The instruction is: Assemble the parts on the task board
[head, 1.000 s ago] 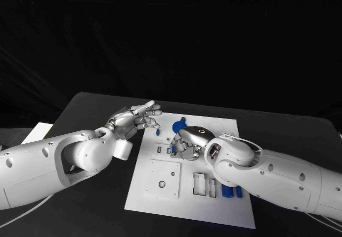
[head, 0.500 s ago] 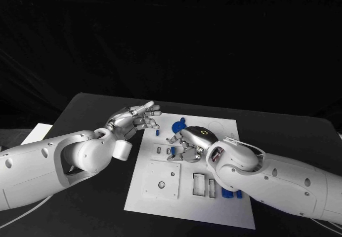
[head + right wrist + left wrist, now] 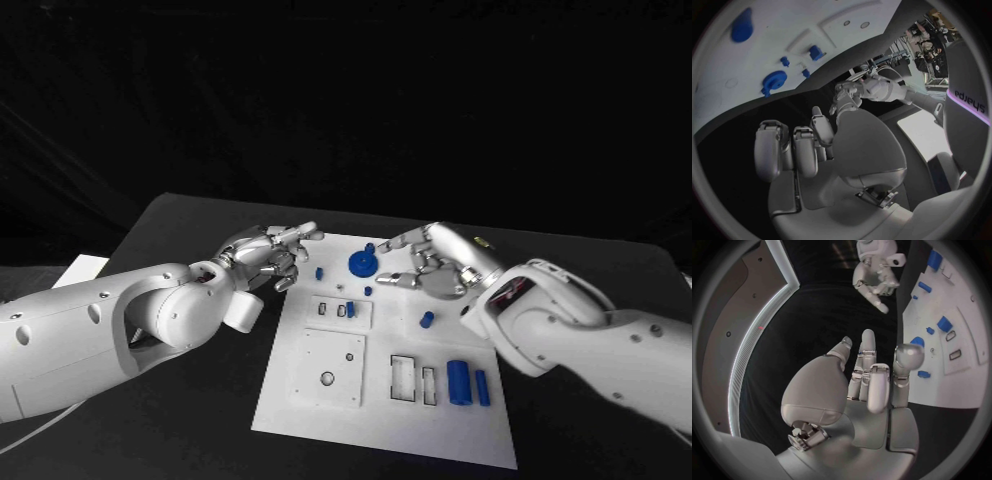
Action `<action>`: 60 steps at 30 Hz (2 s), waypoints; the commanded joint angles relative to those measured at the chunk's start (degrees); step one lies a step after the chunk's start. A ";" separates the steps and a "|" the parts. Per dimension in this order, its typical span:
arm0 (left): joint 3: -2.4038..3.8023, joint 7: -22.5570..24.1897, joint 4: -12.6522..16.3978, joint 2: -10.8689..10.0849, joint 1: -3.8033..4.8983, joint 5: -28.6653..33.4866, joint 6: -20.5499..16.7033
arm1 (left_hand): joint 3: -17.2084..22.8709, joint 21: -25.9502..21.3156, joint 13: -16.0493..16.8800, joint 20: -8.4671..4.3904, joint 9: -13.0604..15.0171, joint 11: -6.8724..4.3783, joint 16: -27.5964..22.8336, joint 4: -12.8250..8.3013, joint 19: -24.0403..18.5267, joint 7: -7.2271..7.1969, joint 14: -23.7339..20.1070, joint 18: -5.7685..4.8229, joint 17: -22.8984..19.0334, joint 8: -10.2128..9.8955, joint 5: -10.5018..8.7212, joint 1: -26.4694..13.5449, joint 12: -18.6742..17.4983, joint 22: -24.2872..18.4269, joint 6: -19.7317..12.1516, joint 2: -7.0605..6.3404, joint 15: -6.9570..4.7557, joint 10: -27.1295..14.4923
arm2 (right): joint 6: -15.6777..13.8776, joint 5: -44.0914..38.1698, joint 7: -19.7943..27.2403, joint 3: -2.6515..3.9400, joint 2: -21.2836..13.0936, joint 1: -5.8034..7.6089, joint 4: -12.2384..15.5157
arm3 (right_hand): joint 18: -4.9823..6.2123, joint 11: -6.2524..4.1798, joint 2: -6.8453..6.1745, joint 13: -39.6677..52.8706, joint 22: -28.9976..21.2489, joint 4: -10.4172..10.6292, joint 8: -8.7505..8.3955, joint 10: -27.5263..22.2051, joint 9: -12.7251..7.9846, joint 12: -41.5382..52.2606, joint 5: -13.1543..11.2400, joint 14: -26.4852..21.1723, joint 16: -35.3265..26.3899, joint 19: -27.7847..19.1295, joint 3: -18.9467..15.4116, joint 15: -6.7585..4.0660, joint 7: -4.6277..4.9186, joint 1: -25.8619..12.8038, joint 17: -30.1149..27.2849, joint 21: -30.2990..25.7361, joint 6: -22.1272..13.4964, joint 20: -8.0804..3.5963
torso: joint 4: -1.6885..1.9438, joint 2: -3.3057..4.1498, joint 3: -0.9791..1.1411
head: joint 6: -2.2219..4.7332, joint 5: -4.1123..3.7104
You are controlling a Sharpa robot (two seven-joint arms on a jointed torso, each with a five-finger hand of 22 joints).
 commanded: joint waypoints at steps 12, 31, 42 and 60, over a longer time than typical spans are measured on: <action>0.04 -43.82 -6.92 7.30 5.57 -47.54 15.16 | -11.19 12.81 42.97 -2.79 12.65 -2.89 5.48 12.77 8.42 -3.54 6.10 -3.62 15.49 17.11 -0.44 -7.77 40.95 21.47 -1.53 1.70 -2.93 5.63 | 5.07 33.95 8.10 0.42 -10.74 6.07 -3.21 | 0.07 -0.12 0.96 -0.54 -0.75 -0.78 0.08 -0.56 0.03 -0.67 1.29 4.92 -0.58 -0.69 -0.22 -0.06 0.01 0.85 10.34 -0.61 0.42 -0.04 | -0.38 -2.00 0.94 | -0.83 0.54; -0.89 -51.71 -18.10 20.85 10.66 -63.67 26.76 | -18.75 14.03 45.01 -3.50 25.77 -3.83 5.48 15.11 9.14 -4.60 6.10 -4.13 15.49 28.43 -0.71 -7.72 41.97 24.35 -7.71 2.90 -3.65 5.91 | 6.06 32.01 6.73 0.33 -11.58 6.47 -5.71 | 0.15 -0.17 1.38 -0.81 -1.20 -1.37 0.04 -0.71 0.03 -0.95 2.80 4.83 -0.89 -0.84 -0.67 -0.11 -0.01 1.11 9.95 -0.90 0.48 -0.10 | -0.42 -2.52 1.73 | -1.61 0.91; -1.62 -52.08 -20.11 24.74 10.78 -63.49 28.74 | -18.86 14.18 45.31 -3.51 25.92 -3.85 5.48 15.02 9.24 -4.64 6.10 -4.18 15.49 28.53 -0.69 -7.67 42.18 24.67 -7.68 3.01 -3.66 6.09 | 6.60 31.49 6.23 0.19 -11.05 6.46 -6.46 | 0.16 -0.17 1.42 -0.84 -1.27 -1.46 0.02 -0.71 0.02 -0.97 3.12 4.81 -0.95 -0.86 -0.79 -0.12 -0.02 1.12 9.86 -0.94 0.47 -0.11 | -0.34 -2.47 1.60 | -1.64 0.92; -2.45 -52.29 -20.50 27.22 10.49 -61.93 30.15 | -19.05 14.34 45.66 -3.52 26.10 -3.88 5.48 15.04 9.35 -4.66 6.10 -4.24 15.49 28.55 -0.68 -7.71 42.42 25.00 -7.72 3.20 -3.68 6.31 | 6.93 30.92 5.71 0.04 -10.09 6.34 -7.73 | 0.19 -0.18 1.40 -0.87 -1.45 -1.56 -0.01 -0.73 0.01 -1.01 3.27 4.80 -1.00 -0.93 -0.87 -0.12 -0.01 1.17 9.81 -1.04 0.44 -0.12 | -0.38 -2.38 1.60 | -2.25 0.88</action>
